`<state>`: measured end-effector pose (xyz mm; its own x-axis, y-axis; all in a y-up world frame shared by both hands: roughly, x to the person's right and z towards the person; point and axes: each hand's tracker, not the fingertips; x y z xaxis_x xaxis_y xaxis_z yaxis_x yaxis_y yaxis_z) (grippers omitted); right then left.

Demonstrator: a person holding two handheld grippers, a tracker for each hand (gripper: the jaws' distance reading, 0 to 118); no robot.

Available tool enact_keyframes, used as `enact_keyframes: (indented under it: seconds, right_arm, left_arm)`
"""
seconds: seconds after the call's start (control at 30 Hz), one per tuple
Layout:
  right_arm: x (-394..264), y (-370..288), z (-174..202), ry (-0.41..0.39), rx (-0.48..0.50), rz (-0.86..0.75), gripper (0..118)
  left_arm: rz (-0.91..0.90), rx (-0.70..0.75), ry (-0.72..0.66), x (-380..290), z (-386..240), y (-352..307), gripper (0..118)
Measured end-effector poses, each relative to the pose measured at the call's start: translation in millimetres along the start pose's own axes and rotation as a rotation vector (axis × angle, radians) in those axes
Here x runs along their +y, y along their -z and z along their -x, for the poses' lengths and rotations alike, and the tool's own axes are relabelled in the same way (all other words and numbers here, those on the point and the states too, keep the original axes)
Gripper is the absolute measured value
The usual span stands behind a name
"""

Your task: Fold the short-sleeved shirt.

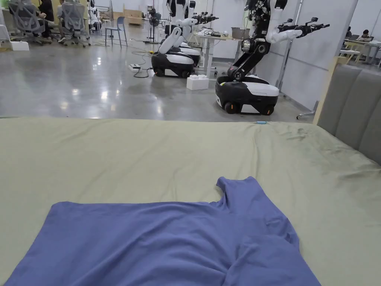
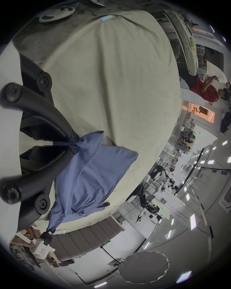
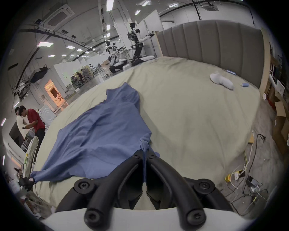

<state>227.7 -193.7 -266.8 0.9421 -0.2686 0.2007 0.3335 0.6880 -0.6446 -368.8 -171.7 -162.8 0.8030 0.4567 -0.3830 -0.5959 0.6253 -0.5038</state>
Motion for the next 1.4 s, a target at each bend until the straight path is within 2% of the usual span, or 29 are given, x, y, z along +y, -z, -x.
enact_keyframes:
  seconds: [0.07,0.17,0.2,0.23,0.3,0.33,0.4,0.43,0.47,0.5,0.53,0.57,0.6,0.67,0.77,0.83,0.9,0.93,1.03,1.07,1.13,1.2,1.33,1.4]
  right_arm:
    - [-8,2,-1,-0.029,-0.035,0.029,4]
    - [-23,18,0,-0.101,-0.086,0.113,5]
    - [-28,24,-1,-0.096,-0.090,0.133,12]
    - [-31,28,-2,-0.080,-0.076,0.140,23]
    - [-34,26,-7,0.001,-0.041,0.132,50]
    - [-33,19,-9,0.033,0.002,0.096,69]
    - [-26,1,-6,0.049,0.004,0.091,74]
    - [-23,-9,-2,0.033,0.005,0.085,80]
    - [-19,-20,4,-0.003,0.011,0.066,80]
    - [-17,-26,11,-0.046,0.016,0.062,79]
    - [-14,-29,18,-0.099,0.027,0.088,73]
    - [-14,-30,28,-0.162,0.034,0.092,41]
    - [-14,-27,37,-0.203,0.022,0.089,10]
    - [-13,-22,52,-0.254,0.027,0.106,6]
    - [-7,-9,63,-0.200,0.127,0.101,6]
    - [5,0,69,-0.140,0.189,0.124,6]
    - [16,12,74,-0.111,0.220,0.127,6]
    - [23,18,78,-0.121,0.207,0.123,6]
    - [41,33,90,-0.163,0.180,0.100,6]
    - [48,38,94,-0.180,0.167,0.093,6]
    - [59,44,100,-0.190,0.162,0.088,6]
    - [70,49,101,-0.189,0.168,0.083,6]
    - [84,55,103,-0.180,0.185,0.080,6]
    - [87,57,106,-0.201,0.171,0.078,6]
  left_arm:
    - [0.008,0.005,0.010,-8,4,-1,4]
    - [0.085,0.105,0.089,-22,9,18,5]
    - [0.107,0.123,0.089,-25,12,27,8]
    - [0.125,0.129,0.066,-26,15,34,19]
    - [0.174,0.166,-0.009,-30,21,42,79]
    - [0.184,0.167,-0.043,-31,23,41,93]
    - [0.127,0.057,-0.110,-29,25,24,93]
    - [0.097,0.037,-0.147,-28,25,12,93]
    - [0.063,0.029,-0.172,-26,24,-1,92]
    - [-0.004,0.006,-0.164,-25,21,-13,86]
    - [-0.053,0.001,-0.139,-22,16,-25,66]
    - [-0.062,0.036,-0.124,-17,11,-32,18]
    - [-0.076,0.062,-0.104,-12,6,-35,2]
    - [-0.058,0.037,-0.078,4,-5,-32,2]
    - [-0.052,-0.074,-0.017,38,-24,-4,2]
    - [-0.065,-0.078,0.024,70,-39,29,2]
    - [-0.128,-0.091,0.077,104,-53,73,2]
    - [-0.154,-0.078,0.078,122,-59,101,4]
    - [-0.114,-0.084,0.014,168,-66,188,74]
    - [-0.043,-0.112,-0.023,183,-65,220,85]
    - [0.101,-0.211,-0.045,200,-67,274,86]
    - [0.180,-0.149,-0.032,206,-75,316,86]
    - [0.272,-0.022,0.151,205,-93,367,86]
    - [0.307,0.006,0.189,203,-97,380,86]
